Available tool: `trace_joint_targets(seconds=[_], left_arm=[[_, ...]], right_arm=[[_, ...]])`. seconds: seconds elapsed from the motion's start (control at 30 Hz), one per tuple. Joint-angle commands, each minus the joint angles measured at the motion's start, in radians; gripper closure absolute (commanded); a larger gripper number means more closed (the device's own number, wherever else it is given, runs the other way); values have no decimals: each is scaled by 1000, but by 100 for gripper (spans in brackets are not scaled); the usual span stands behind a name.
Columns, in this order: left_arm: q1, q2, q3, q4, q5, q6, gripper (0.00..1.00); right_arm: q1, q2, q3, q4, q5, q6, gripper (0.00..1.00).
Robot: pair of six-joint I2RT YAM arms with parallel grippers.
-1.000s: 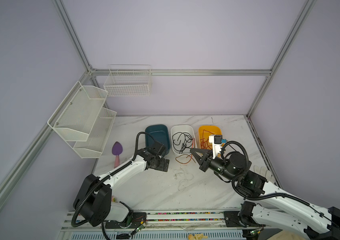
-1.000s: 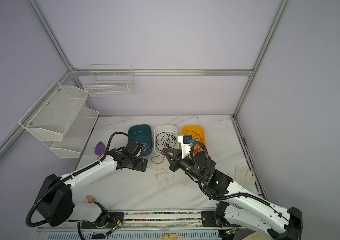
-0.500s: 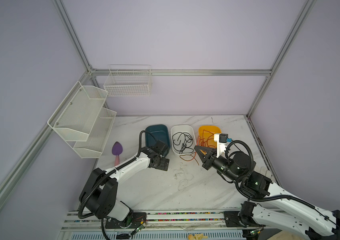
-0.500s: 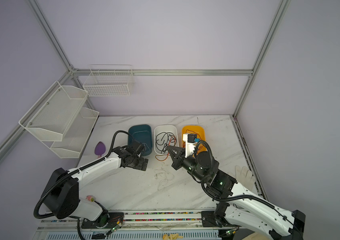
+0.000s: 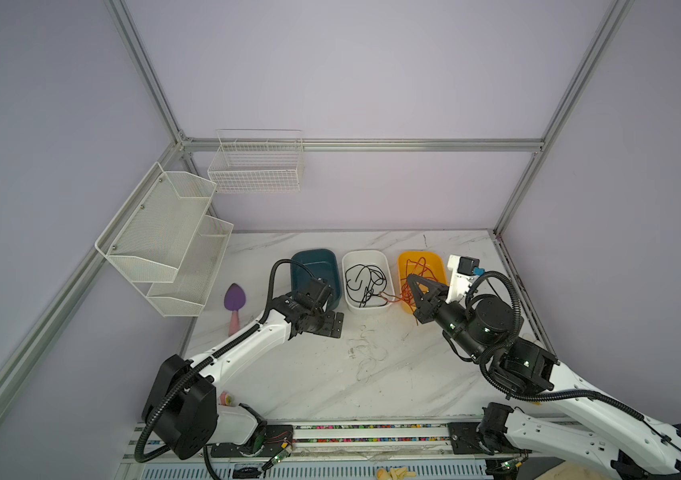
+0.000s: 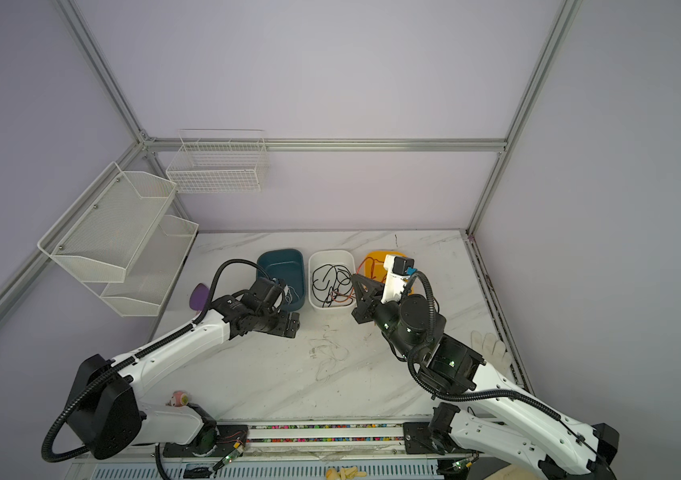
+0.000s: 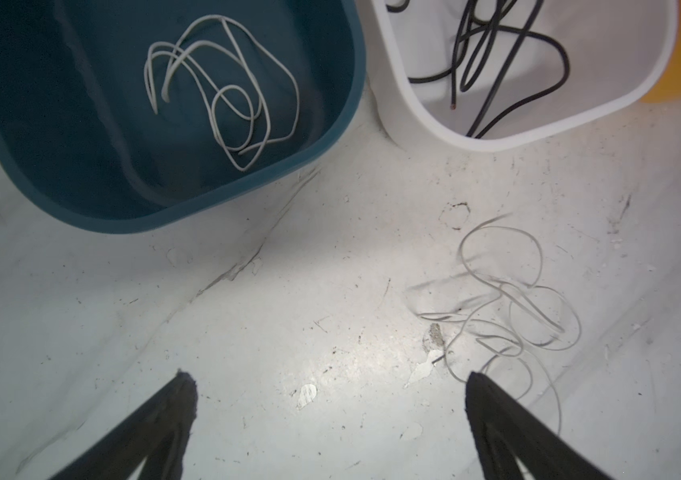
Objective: Untangle the cables
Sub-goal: 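Raise the red wire over the yellow bin while the left draws back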
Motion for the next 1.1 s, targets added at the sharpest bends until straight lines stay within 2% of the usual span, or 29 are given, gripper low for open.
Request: trace_joint_targets(seconds=[0.0, 0.07, 0.2, 0.3, 0.8, 1.07], left_arm=[[-13, -43, 2, 36, 41, -1, 0], [-19, -62, -3, 42, 58, 7, 0], [-26, -118, -14, 49, 90, 37, 0], [-26, -176, -44, 49, 81, 50, 0], [-28, -470, -180, -26, 78, 87, 0], [-29, -527, -200, -3, 42, 79, 0]], right_arm=[[-22, 35, 59, -46, 82, -39, 100], [-69, 57, 77, -43, 42, -45, 100], [-248, 126, 113, -36, -149, -35, 100], [-352, 164, 133, -28, -226, -39, 100], [-618, 327, 133, 33, -310, -8, 100], [-673, 416, 114, 108, -339, 20, 100]])
